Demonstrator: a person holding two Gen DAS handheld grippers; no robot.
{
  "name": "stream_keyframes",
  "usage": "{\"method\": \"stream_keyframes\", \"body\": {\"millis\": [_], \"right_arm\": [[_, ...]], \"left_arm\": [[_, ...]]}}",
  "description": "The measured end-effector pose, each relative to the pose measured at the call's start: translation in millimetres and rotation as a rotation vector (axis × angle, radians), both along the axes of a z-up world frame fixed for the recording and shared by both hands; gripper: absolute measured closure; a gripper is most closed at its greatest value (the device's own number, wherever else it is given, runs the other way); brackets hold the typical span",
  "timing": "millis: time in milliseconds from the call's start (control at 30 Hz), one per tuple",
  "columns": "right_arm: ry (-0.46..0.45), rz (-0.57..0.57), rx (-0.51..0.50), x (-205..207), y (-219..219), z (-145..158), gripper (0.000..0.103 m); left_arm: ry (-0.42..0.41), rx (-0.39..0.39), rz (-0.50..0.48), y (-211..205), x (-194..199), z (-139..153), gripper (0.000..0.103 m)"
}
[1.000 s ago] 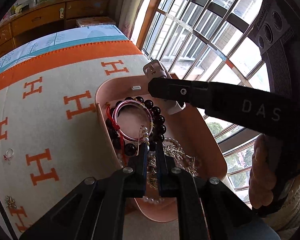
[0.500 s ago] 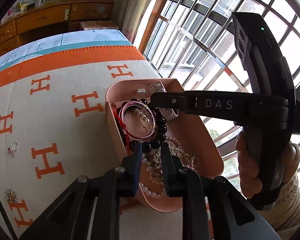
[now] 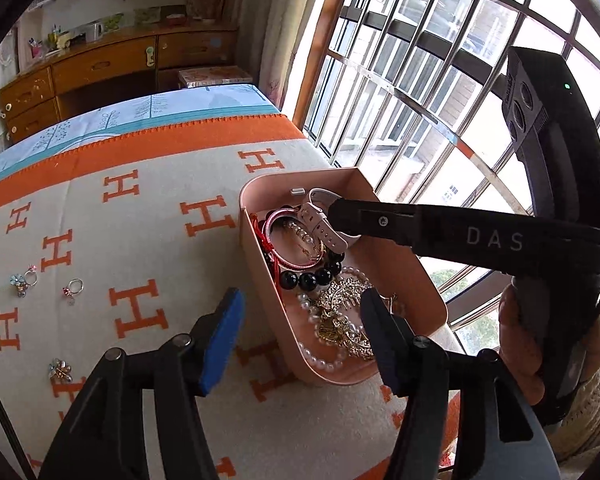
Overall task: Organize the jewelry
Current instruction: 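Open the right gripper to drop the watch into the box, then grasp a blue flower brooch with the right gripper while the left grasps the other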
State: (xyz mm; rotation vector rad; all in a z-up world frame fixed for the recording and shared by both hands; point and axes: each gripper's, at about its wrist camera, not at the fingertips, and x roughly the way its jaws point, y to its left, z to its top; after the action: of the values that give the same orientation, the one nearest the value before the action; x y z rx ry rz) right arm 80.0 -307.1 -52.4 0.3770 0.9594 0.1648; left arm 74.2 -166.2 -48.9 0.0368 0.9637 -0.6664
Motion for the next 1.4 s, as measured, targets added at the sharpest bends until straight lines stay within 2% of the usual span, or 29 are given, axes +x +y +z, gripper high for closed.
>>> {"method": "stream_keyframes", "body": {"millis": [300, 400, 733, 867, 1033, 1233, 1400], "right_arm": [[-0.048, 0.007, -0.017, -31.0, 24.4, 6.9, 0.073], [-0.064, 0.024, -0.040, -35.7, 37.3, 9.9, 0.073], [-0.085, 0.193, -0.080, -34.1, 108.2, 10.8, 0.073], [-0.086, 0.289, -0.123, -28.0, 147.6, 0.5, 0.073], [-0.080, 0.411, -0.192, -22.0, 195.7, -20.5, 0.073], [-0.096, 0.517, -0.317, -15.6, 240.9, -41.3, 0.073], [-0.090, 0.544, -0.356, -3.4, 259.4, -54.2, 0.073]], "left_arm": [[-0.007, 0.026, 0.047, 31.5, -12.0, -1.5, 0.029], [-0.011, 0.033, 0.056, 45.7, -16.5, -1.2, 0.028], [-0.056, 0.057, 0.174, 121.4, -20.9, 5.5, 0.024], [-0.080, 0.075, 0.250, 161.2, -18.1, 8.4, 0.020], [-0.054, 0.086, 0.345, 205.6, -8.0, 0.0, 0.004], [0.011, 0.092, 0.409, 244.1, 1.2, -21.0, 0.003], [0.017, 0.109, 0.427, 260.0, 9.3, -28.3, 0.003]]}}
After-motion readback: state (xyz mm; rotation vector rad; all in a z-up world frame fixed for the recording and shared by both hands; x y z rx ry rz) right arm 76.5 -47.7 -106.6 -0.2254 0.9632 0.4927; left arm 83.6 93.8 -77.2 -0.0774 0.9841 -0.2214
